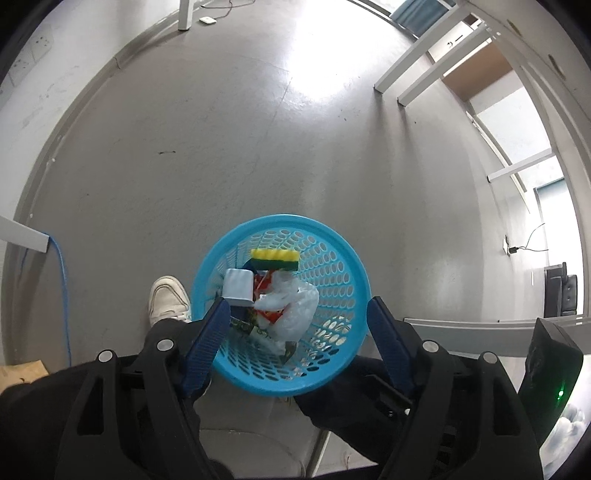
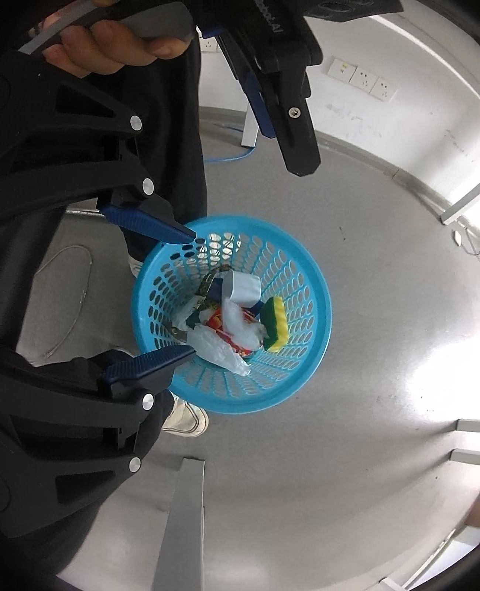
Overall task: Collect trash
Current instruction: 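Open the left tool over the basket while the right tool releases the clear plastic, then raise both open tools back toward the white cup and box on the table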
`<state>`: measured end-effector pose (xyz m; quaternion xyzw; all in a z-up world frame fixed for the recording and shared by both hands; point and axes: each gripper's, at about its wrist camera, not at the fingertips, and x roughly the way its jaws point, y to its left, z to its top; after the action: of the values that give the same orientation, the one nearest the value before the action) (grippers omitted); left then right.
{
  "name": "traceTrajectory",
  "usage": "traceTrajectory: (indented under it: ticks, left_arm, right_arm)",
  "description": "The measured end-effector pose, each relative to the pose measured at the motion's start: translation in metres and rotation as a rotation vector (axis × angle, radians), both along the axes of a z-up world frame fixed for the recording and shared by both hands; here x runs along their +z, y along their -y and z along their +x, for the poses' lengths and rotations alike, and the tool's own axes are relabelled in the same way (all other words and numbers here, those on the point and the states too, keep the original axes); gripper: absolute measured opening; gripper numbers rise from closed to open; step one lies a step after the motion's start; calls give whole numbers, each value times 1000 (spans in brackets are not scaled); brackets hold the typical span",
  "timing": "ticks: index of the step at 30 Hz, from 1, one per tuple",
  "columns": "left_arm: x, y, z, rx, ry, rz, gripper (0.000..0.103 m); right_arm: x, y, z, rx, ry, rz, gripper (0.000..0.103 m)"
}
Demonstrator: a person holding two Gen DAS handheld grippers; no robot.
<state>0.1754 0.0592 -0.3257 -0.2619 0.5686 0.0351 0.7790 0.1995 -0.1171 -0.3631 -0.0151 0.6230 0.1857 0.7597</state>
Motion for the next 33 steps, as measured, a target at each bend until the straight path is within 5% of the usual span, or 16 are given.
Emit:
traceTrajectory:
  ticks: [12,16,33]
  left_arm:
    - [44,9,-57,-3,62,129,76]
    - [57,19,-78,-25,96,97,76]
    - [150,34,-178,-128,381,246,87]
  right_arm:
    - [56,13,-61,34,141,13,59]
    - [76,16,-80,44,182,19,65]
    - [169,40,-170,70,366,82,74]
